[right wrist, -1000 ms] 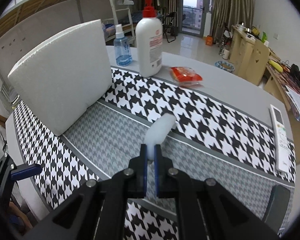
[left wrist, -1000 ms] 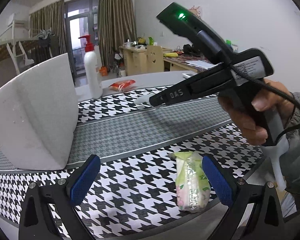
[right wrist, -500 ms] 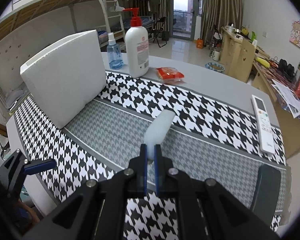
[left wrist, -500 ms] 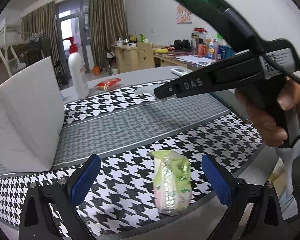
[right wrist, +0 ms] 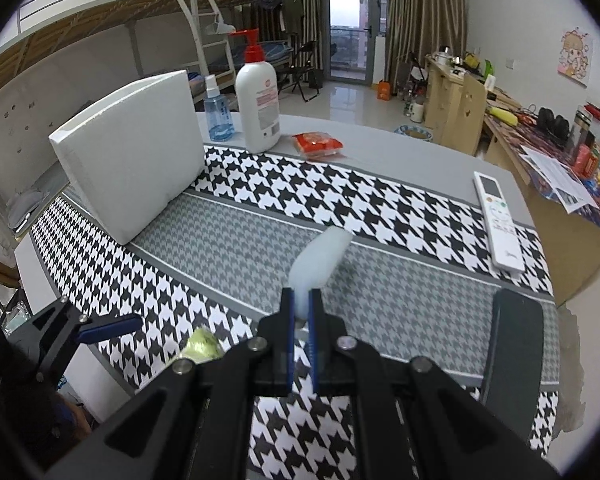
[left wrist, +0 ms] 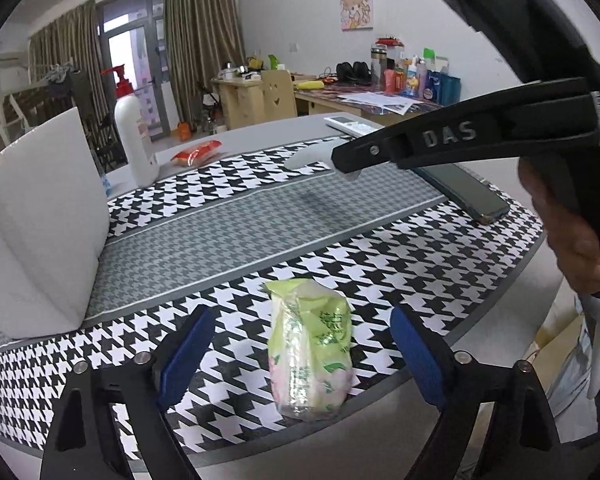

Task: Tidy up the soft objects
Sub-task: 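Close the left tool on the green tissue pack, then lift the green tissue pack with the left tool and carry it over the foam box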

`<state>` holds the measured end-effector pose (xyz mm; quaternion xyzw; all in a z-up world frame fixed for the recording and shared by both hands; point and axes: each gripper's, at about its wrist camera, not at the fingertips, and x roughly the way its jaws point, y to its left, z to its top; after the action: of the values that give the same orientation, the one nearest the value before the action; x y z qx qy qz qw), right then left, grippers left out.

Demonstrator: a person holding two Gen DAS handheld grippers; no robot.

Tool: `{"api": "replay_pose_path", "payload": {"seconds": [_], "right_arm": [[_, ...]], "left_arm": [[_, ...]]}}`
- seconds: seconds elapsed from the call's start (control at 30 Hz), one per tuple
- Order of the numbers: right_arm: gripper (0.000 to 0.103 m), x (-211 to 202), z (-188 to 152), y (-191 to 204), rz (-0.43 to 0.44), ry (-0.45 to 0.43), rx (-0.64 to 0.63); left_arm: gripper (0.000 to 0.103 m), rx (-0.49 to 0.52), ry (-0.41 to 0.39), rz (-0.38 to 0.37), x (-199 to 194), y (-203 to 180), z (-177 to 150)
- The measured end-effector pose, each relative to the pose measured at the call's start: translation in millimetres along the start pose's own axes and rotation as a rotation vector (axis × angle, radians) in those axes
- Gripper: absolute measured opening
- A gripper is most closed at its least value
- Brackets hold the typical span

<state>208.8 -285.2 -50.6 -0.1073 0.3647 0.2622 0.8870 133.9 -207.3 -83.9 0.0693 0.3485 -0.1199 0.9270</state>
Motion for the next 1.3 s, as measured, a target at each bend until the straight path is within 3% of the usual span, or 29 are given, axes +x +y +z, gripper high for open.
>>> {"api": "replay_pose_path", "payload": {"seconds": [0.37,0.57,0.8,0.93,1.3], "right_arm": [[0.008,-28.1,-21.0,4.1,-0.006,-0.049,0.015],[0.008,-40.7,-32.1,4.7,-0.009,-0.073,0.038],[0.008,-47.4,-40.9,6.4,-0.010,-0.088,0.068],[0.008,-51.0,-45.1,6.4,-0.010,-0.098,0.084],[0.008,-60.9,-46.8,7.6,-0.010,-0.138,0.103]], "left_arm": [[0.081,-0.010,0.033,0.019,3.3,-2.1,-9.8],[0.071,-0.007,0.054,0.015,5.6,-3.2,-13.4],[0.041,-0.020,0.093,0.011,9.9,-0.9,-18.4],[0.031,-0.027,0.090,0.004,8.3,0.5,-19.1],[0.029,-0.023,0.037,0.016,-5.8,4.3,-11.5]]}}
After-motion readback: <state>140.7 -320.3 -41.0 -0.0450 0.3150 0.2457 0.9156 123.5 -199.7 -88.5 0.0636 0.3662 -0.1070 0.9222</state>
